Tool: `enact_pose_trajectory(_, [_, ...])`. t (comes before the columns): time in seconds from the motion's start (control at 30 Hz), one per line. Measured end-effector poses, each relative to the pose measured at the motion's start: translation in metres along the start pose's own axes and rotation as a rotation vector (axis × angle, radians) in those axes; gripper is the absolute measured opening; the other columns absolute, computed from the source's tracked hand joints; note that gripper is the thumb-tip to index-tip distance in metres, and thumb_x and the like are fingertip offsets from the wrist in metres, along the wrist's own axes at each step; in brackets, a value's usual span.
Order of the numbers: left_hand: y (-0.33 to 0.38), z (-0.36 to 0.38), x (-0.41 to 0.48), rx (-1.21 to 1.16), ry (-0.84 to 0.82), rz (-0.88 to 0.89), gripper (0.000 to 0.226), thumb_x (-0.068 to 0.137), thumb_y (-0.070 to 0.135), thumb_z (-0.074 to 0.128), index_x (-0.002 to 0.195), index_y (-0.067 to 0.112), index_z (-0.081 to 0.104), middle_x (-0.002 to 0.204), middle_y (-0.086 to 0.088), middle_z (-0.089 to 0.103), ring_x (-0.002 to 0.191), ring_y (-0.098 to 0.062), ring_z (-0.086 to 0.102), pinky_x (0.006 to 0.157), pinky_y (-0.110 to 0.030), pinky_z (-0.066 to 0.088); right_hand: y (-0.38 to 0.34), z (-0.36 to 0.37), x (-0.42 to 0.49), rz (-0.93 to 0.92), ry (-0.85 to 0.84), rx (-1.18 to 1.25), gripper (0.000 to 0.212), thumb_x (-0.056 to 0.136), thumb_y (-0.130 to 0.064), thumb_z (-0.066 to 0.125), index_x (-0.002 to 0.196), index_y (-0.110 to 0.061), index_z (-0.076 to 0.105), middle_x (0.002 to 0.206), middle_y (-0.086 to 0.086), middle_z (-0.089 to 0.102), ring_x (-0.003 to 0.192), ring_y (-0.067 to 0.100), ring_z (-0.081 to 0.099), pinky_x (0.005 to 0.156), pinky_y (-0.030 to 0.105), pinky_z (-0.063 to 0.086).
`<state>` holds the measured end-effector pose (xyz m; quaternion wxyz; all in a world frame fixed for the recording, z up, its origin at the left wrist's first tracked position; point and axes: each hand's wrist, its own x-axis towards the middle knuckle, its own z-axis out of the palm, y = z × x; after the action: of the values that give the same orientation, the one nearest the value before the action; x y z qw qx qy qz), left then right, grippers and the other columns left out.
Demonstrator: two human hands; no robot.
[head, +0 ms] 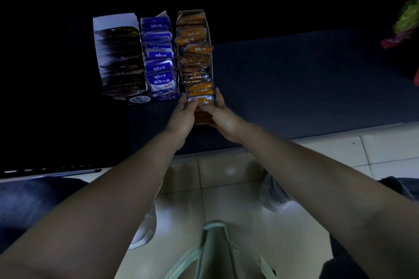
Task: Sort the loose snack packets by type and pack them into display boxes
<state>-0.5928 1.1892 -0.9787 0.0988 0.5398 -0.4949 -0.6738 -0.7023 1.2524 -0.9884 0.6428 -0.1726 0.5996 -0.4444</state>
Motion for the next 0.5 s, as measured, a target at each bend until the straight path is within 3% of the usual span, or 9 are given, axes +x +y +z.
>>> enact_pose_trajectory(0.07, [0.000,-0.002,0.000,-0.005,0.022,-0.002,0.054,0.100,0.036,0.043,0.151,0.026,0.027,0.143,-0.003,0.048,0.127,-0.017,0.049,0.112,-0.040,0.035,0.000,-0.002,0.001,0.029,0.029,0.021,0.097,0.089,-0.035,0.062,0.152,-0.033,-0.011,0.147,0.002,0.043,0.127,0.019,0.049,0.112,0.044,0.037])
enact_pose_trajectory(0.17, [0.000,-0.005,-0.001,0.008,0.026,-0.003,0.051,0.100,0.036,0.044,0.149,0.026,0.032,0.139,-0.003,0.052,0.123,-0.018,0.052,0.110,-0.042,0.038,0.000,-0.004,0.002,0.017,0.012,0.035,0.071,0.092,-0.028,0.060,0.150,-0.031,0.019,0.138,0.005,0.051,0.122,0.022,0.054,0.105,0.045,0.045])
enact_pose_trajectory(0.23, [0.000,-0.005,-0.002,0.035,0.021,-0.010,0.050,0.101,0.034,0.042,0.149,0.024,0.032,0.139,-0.004,0.052,0.123,-0.018,0.051,0.111,-0.039,0.037,-0.003,-0.003,0.001,0.022,0.025,0.017,0.073,0.085,-0.034,0.065,0.146,-0.031,0.027,0.134,0.004,0.055,0.120,0.022,0.055,0.104,0.046,0.045])
enact_pose_trajectory(0.33, [-0.002,-0.004,-0.002,0.087,0.044,-0.008,0.050,0.102,0.033,0.039,0.150,0.021,0.030,0.143,-0.004,0.047,0.127,-0.018,0.047,0.103,-0.027,0.035,-0.004,-0.002,-0.001,0.061,0.056,0.013,0.104,0.065,-0.049,0.072,0.151,-0.030,0.018,0.136,0.002,0.055,0.120,0.020,0.056,0.106,0.043,0.043])
enact_pose_trajectory(0.4, [0.000,-0.004,-0.005,0.126,0.053,-0.005,0.050,0.103,0.034,0.038,0.150,0.021,0.028,0.145,-0.003,0.044,0.130,-0.018,0.044,0.100,-0.024,0.033,-0.004,-0.004,-0.003,0.066,0.070,-0.023,0.098,0.073,-0.047,0.070,0.152,-0.027,0.016,0.137,0.003,0.053,0.121,0.019,0.054,0.109,0.040,0.040])
enact_pose_trajectory(0.5, [0.006,-0.004,-0.011,0.188,0.059,0.006,0.054,0.103,0.035,0.038,0.152,0.018,0.023,0.151,-0.006,0.037,0.134,-0.020,0.039,0.107,-0.027,0.030,-0.003,-0.007,-0.009,0.095,0.099,-0.098,0.090,0.086,-0.042,0.064,0.154,-0.023,0.009,0.147,0.004,0.043,0.129,0.020,0.045,0.114,0.039,0.032])
